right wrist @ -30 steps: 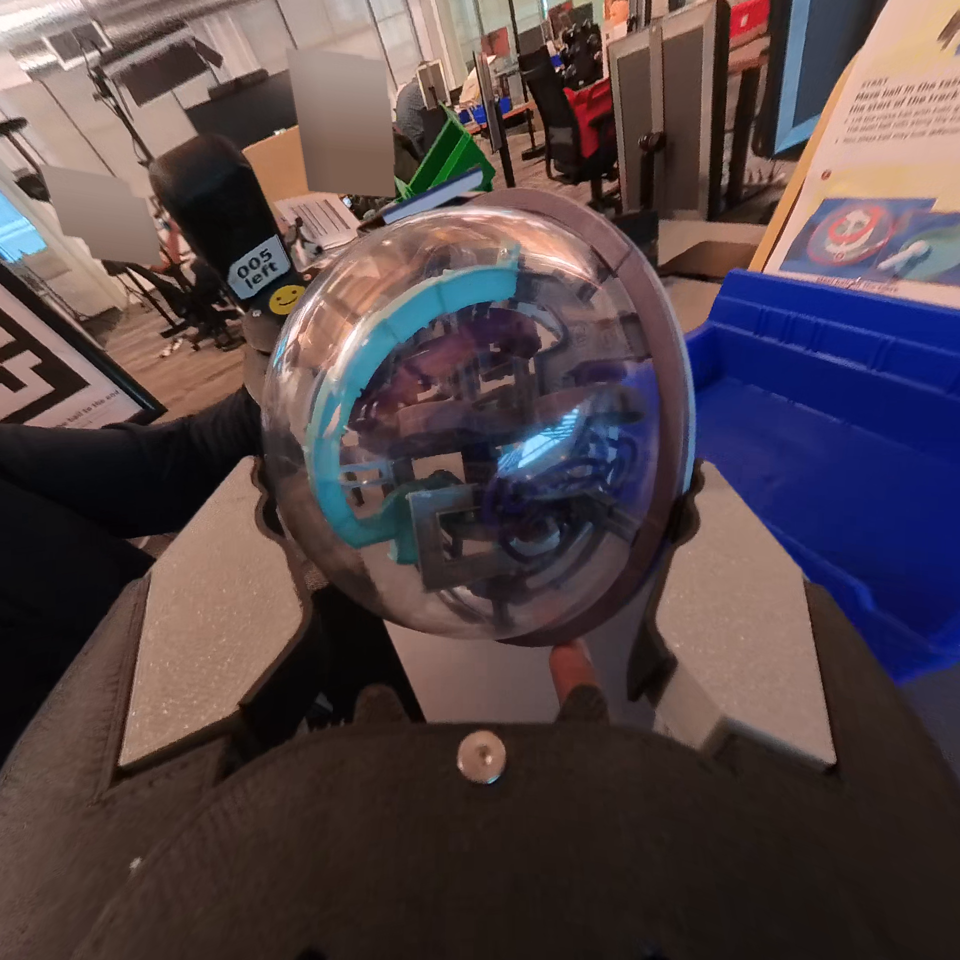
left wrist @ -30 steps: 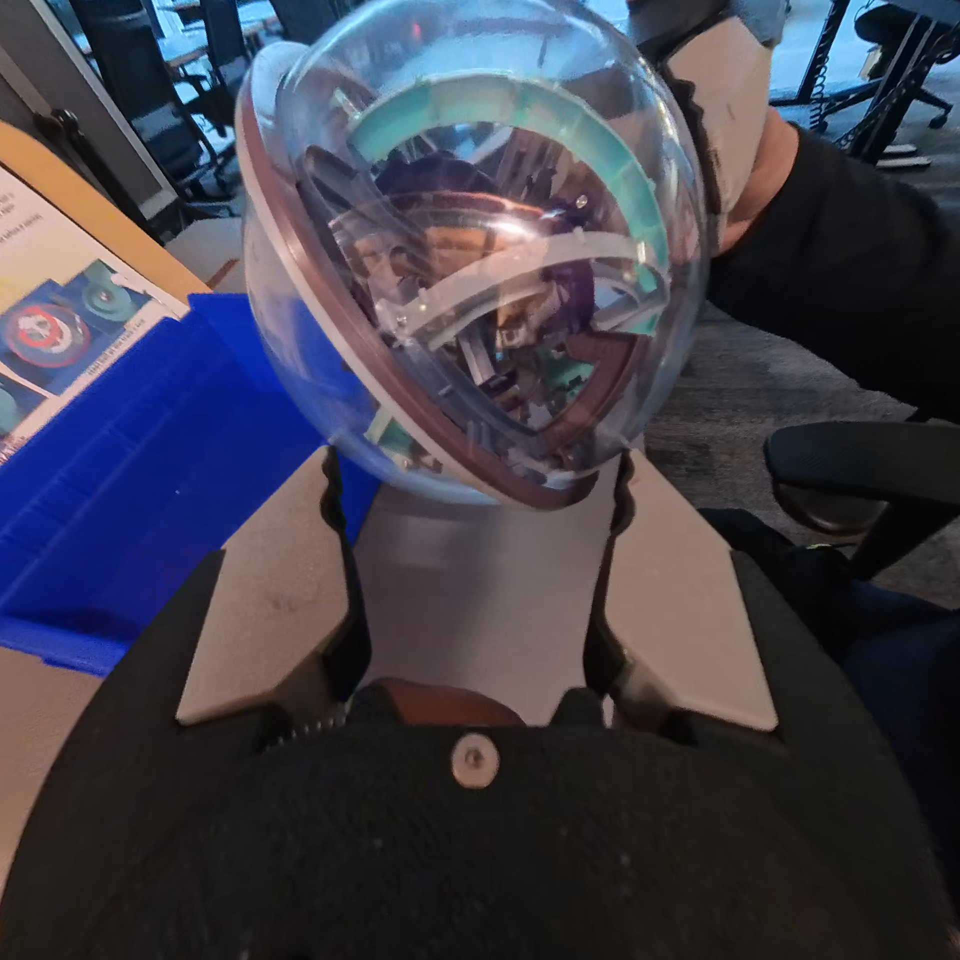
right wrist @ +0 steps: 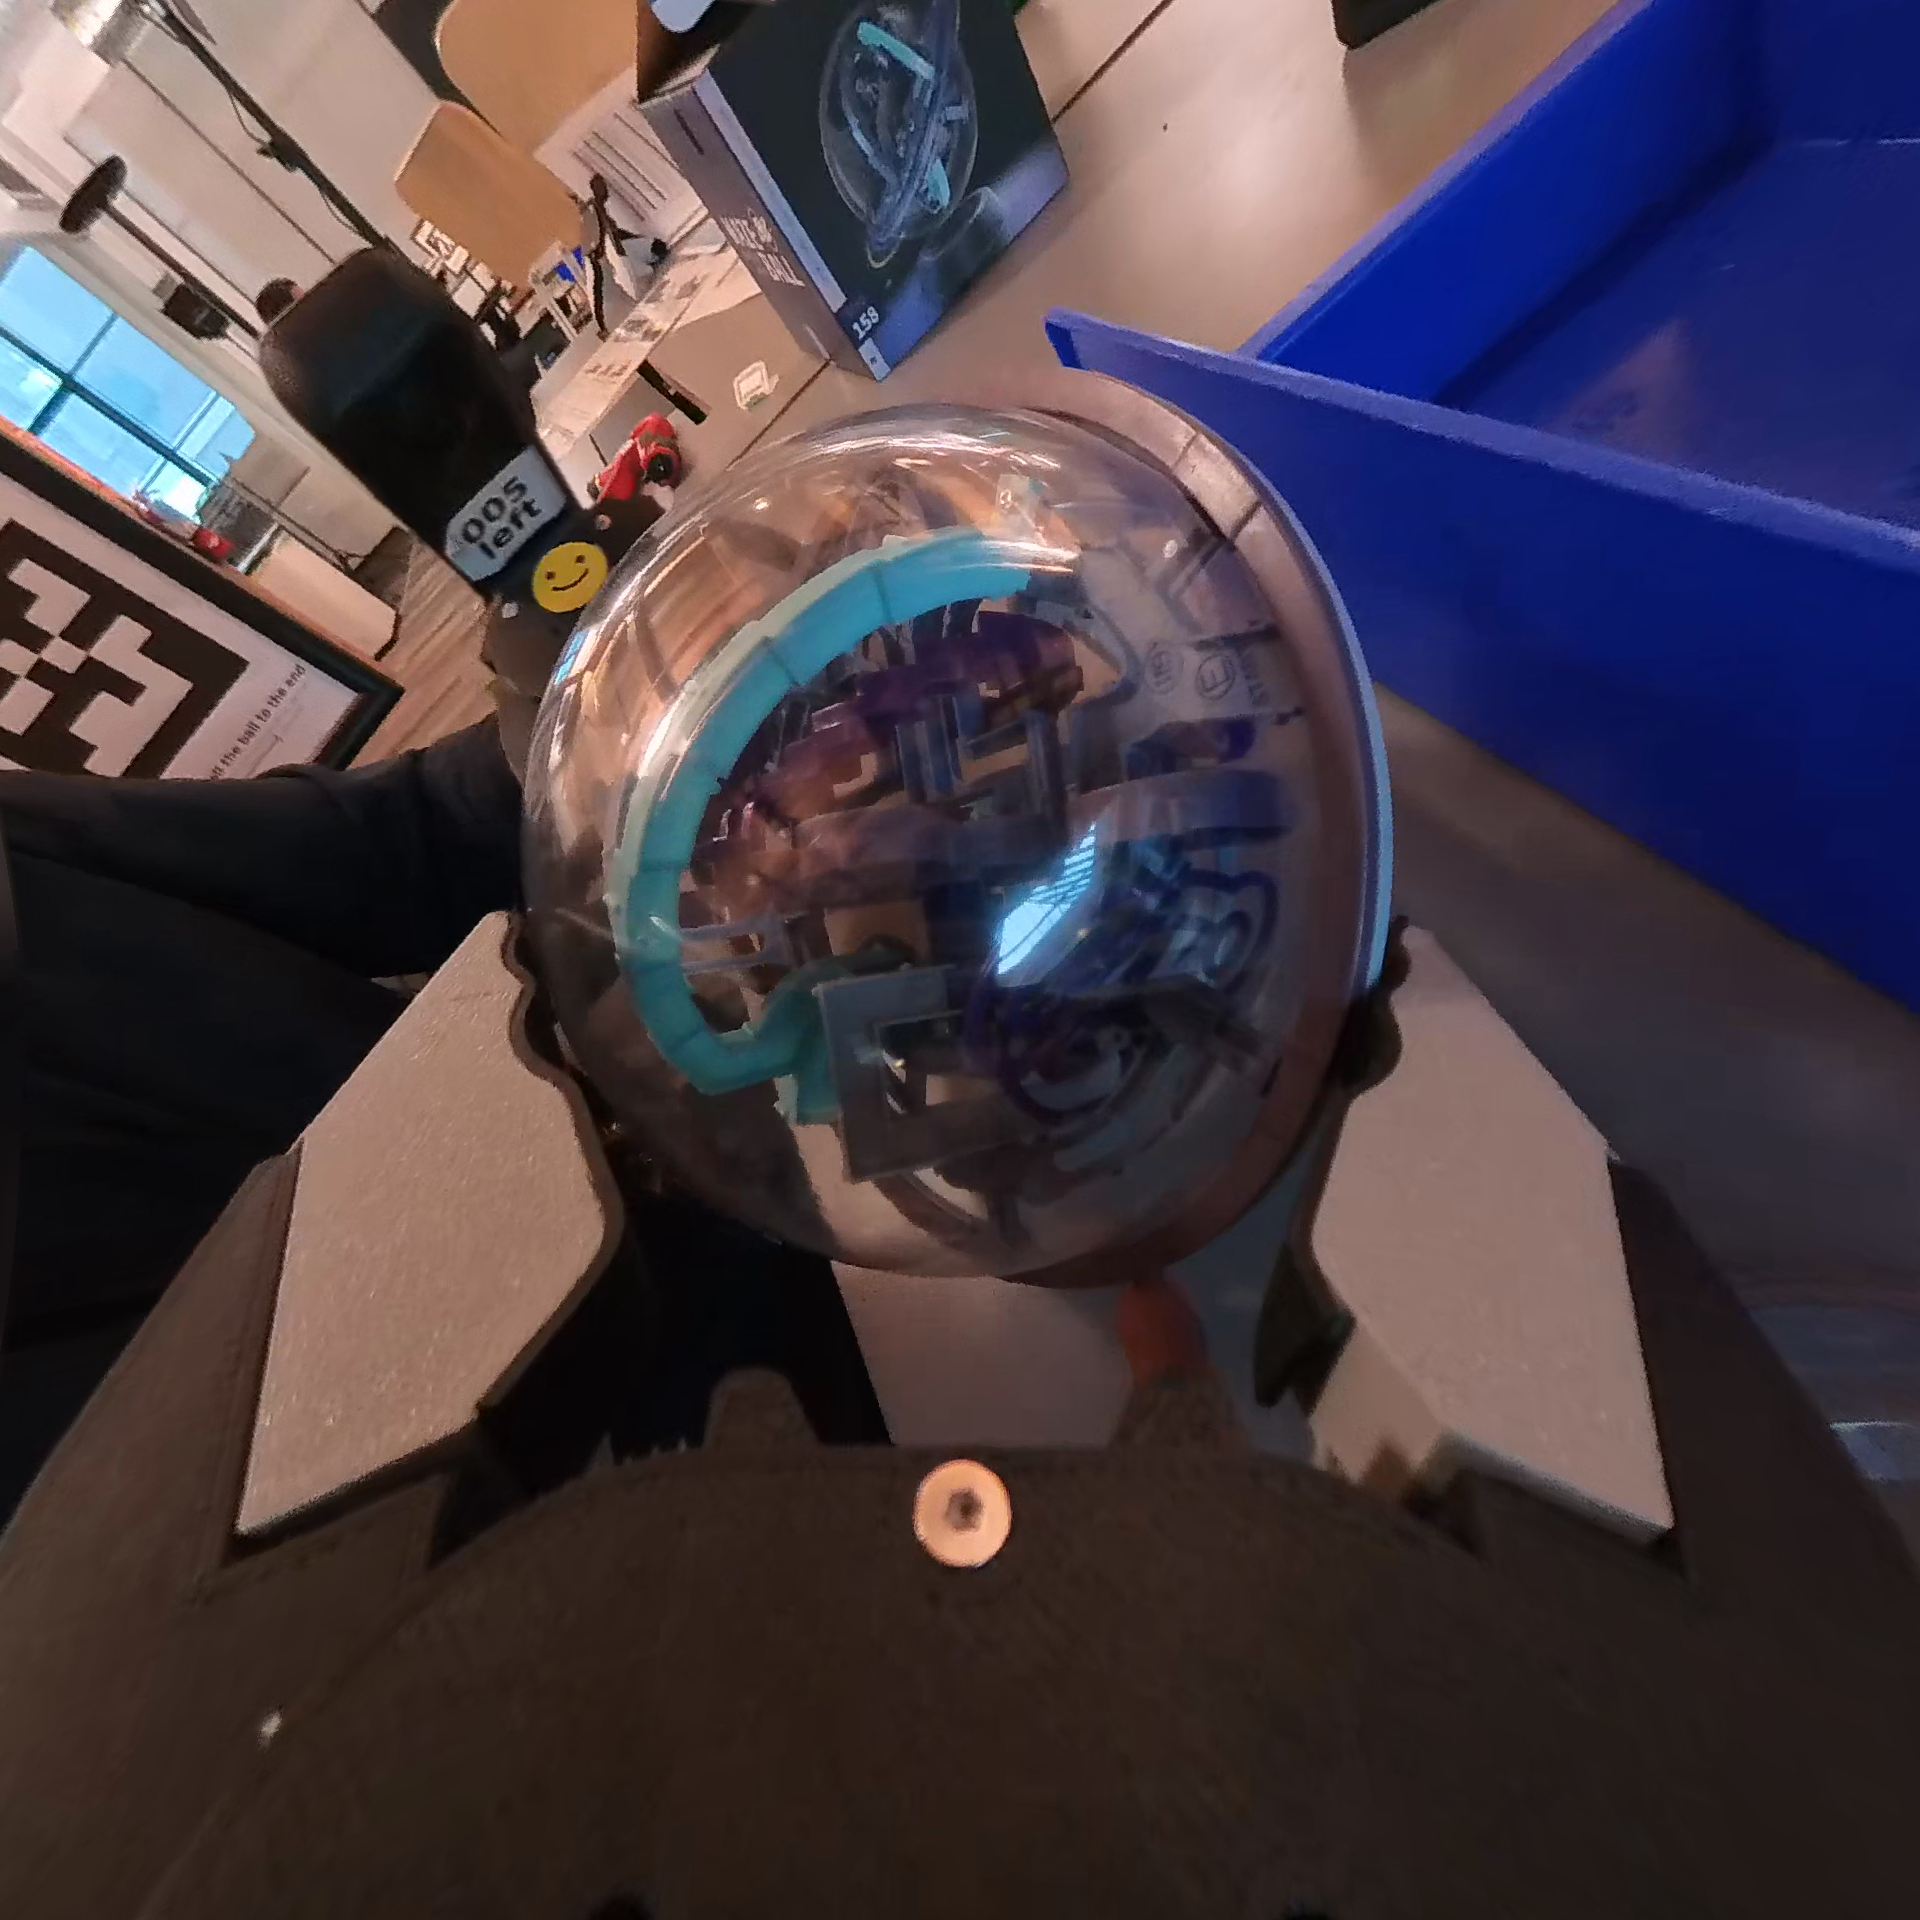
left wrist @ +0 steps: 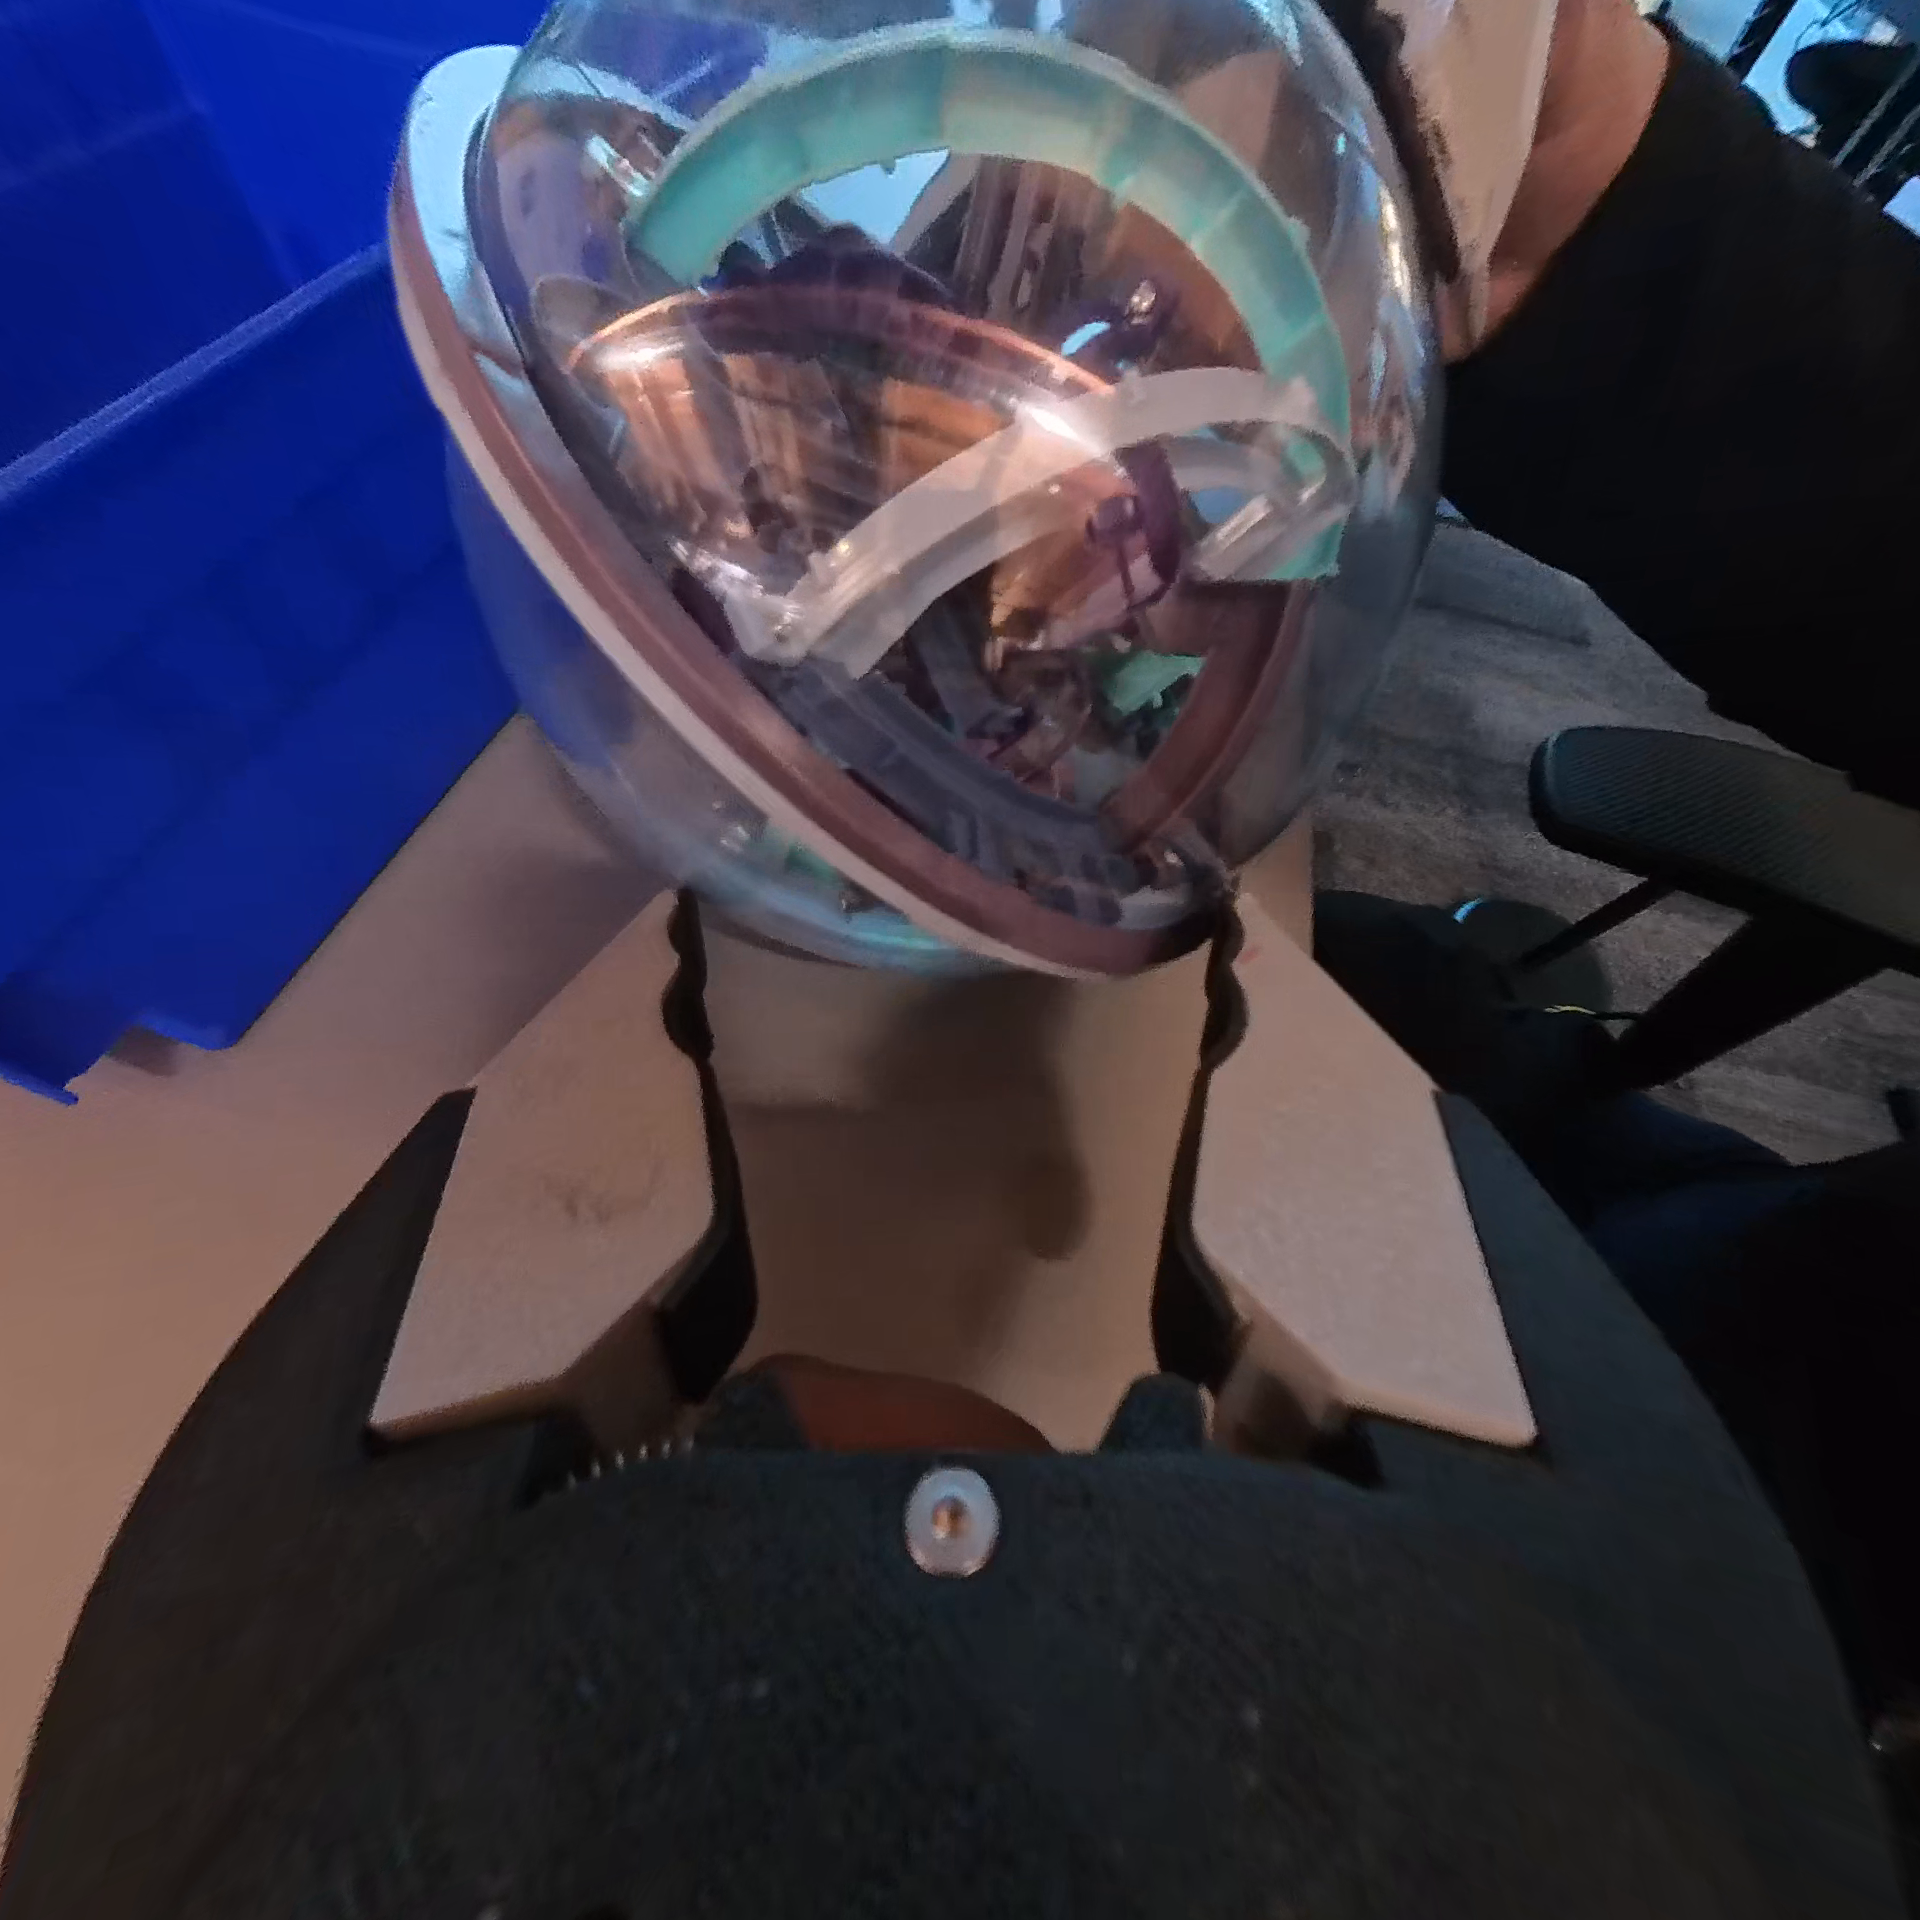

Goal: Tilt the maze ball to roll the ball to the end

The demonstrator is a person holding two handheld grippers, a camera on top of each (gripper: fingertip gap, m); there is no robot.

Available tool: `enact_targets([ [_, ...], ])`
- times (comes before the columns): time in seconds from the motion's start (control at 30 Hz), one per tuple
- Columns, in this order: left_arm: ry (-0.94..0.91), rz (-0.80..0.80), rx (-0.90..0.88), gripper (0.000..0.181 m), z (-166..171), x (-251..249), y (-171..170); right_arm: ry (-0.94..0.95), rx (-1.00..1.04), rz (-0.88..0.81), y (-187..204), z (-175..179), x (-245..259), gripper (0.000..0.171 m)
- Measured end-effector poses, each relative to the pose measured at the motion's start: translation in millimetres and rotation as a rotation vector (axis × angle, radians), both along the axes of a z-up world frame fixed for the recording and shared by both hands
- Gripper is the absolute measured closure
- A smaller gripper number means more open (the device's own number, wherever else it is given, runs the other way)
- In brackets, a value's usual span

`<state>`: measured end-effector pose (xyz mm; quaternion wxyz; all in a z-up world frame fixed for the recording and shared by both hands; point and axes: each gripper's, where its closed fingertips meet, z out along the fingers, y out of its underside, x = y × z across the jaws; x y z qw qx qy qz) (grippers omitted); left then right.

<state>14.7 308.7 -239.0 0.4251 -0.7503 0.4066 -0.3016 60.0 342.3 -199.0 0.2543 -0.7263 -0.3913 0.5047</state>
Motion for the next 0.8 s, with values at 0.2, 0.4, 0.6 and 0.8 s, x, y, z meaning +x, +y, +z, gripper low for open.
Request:
enact_targets([
  [0.2, 0.048, -0.067, 0.094, 0.087, 0, -10, 0, 0.003, -0.003, 0.022, 2, -1, -3, 0.023],
  [0.4, 0.353, -0.041, 0.409, 0.08, -3, -43, 20, -0.001, 0.003, 0.031, 6, 3, -8, 0.026],
  [0.6, 0.641, 0.008, 0.92, 0.075, 26, -67, 51, -0.011, -0.004, 0.038, 9, 5, -11, 0.027],
  [0.8, 0.65, -0.096, 1.052, 0.085, 33, -49, 43, -0.015, -0.017, 0.051, 13, 6, -13, 0.028],
])
